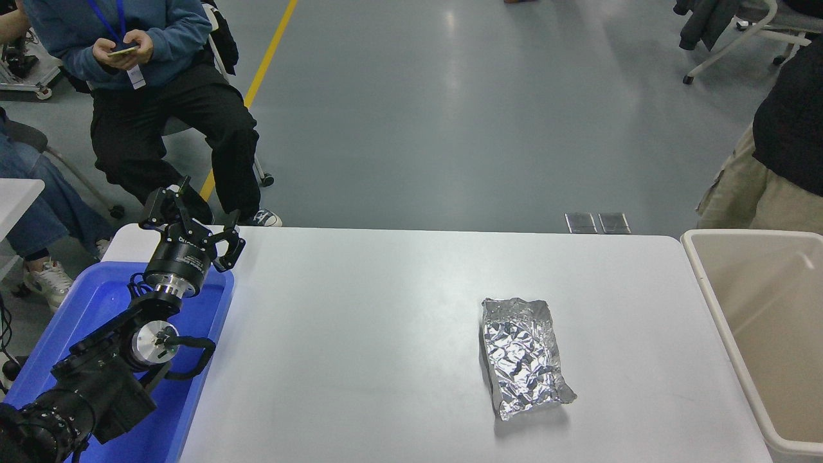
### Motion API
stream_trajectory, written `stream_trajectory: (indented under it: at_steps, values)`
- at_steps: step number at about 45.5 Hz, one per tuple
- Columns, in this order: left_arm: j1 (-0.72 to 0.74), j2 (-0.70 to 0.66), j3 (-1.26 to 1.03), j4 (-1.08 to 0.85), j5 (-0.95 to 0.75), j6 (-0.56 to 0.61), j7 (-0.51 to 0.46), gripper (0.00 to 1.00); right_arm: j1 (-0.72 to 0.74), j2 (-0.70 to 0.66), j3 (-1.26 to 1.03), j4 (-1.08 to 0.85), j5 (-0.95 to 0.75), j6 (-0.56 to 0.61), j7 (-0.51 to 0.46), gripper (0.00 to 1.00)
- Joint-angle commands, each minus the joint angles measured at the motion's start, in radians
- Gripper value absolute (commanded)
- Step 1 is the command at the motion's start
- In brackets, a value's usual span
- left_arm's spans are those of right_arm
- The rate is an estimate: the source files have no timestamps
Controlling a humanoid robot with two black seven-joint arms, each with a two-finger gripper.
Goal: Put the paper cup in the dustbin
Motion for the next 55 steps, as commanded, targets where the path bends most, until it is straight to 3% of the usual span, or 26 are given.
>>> stream_trajectory:
  at_steps: [1, 13, 27, 37, 55]
  values:
    - [0.000, 0.000, 0.000, 0.001, 0.000, 0.000, 0.001, 1.00, -0.009, -0.097, 0.257, 0.276, -0.014, 0.018, 0.017, 0.99]
    - [0.000, 0.000, 0.000, 0.000, 0.000, 0.000, 0.001, 1.00, -0.142, -0.077, 0.560, 0.553, -0.094, 0.018, 0.054, 0.99]
    - [0.000, 0.000, 0.000, 0.000, 0.000, 0.000, -0.001, 1.00, -0.345, 0.161, 0.963, 0.750, -0.372, 0.018, 0.068, 0.99]
    - [0.000, 0.000, 0.000, 0.000, 0.000, 0.000, -0.001, 1.00, -0.348, 0.288, 0.988, 0.755, -0.433, 0.030, 0.111, 0.99]
    - [0.000, 0.000, 0.000, 0.000, 0.000, 0.000, -0.001, 1.00, -0.327, 0.354, 0.985, 0.746, -0.469, 0.034, 0.131, 0.99]
